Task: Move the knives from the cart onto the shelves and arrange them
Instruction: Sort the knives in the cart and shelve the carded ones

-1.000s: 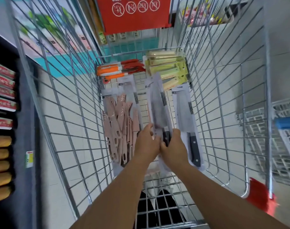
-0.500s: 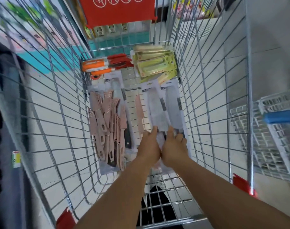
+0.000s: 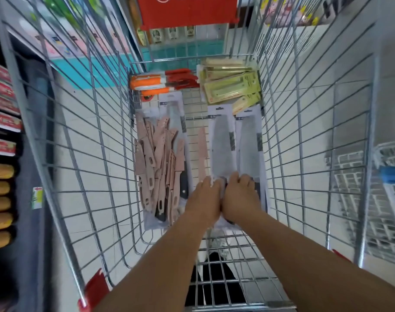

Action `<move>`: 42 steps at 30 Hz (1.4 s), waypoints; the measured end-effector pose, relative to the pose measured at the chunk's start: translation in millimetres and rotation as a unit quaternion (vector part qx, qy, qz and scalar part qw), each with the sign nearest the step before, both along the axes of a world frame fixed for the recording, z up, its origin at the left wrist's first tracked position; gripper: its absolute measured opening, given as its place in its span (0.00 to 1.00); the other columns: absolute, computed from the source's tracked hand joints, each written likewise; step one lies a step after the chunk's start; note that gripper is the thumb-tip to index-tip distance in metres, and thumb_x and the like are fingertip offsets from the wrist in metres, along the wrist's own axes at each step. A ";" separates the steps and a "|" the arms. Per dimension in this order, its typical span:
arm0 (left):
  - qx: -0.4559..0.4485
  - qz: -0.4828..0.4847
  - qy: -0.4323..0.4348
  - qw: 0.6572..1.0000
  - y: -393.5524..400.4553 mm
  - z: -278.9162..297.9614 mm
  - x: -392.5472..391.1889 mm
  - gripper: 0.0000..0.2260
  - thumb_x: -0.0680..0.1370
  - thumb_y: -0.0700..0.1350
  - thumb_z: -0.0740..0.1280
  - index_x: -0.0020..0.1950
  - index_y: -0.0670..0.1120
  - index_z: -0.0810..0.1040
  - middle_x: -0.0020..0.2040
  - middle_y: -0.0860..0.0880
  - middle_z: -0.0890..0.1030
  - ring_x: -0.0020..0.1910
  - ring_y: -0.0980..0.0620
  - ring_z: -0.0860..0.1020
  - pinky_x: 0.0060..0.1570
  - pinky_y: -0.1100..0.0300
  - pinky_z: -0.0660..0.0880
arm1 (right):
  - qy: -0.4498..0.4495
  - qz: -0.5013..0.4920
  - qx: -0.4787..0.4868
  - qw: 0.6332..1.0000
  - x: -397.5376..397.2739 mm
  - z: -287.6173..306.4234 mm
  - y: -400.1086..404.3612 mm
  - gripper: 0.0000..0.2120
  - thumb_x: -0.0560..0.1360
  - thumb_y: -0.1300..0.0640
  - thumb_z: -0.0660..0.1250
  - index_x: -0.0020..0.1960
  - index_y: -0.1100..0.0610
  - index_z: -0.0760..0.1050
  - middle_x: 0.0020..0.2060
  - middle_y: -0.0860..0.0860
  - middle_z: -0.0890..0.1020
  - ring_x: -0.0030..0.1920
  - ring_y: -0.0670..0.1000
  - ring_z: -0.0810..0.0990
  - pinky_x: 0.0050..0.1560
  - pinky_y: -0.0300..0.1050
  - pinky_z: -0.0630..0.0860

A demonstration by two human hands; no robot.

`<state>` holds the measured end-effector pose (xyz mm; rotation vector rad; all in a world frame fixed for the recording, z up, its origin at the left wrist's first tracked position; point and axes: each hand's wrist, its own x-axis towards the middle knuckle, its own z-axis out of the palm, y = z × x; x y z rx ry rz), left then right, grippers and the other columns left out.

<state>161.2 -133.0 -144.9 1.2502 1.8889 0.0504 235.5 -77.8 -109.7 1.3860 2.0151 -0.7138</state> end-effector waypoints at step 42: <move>-0.076 0.016 0.215 0.974 -34.9 2.9 -73.0 0.31 0.81 0.42 0.56 0.78 0.41 0.42 0.77 0.45 0.40 0.76 0.41 0.43 0.73 0.46 0.56 | 0.143 -0.179 -0.005 0.973 -33.6 -11.7 -19.7 0.45 0.73 0.68 0.63 0.76 0.46 0.39 0.61 0.55 0.60 0.53 0.56 0.70 0.47 0.50 0.76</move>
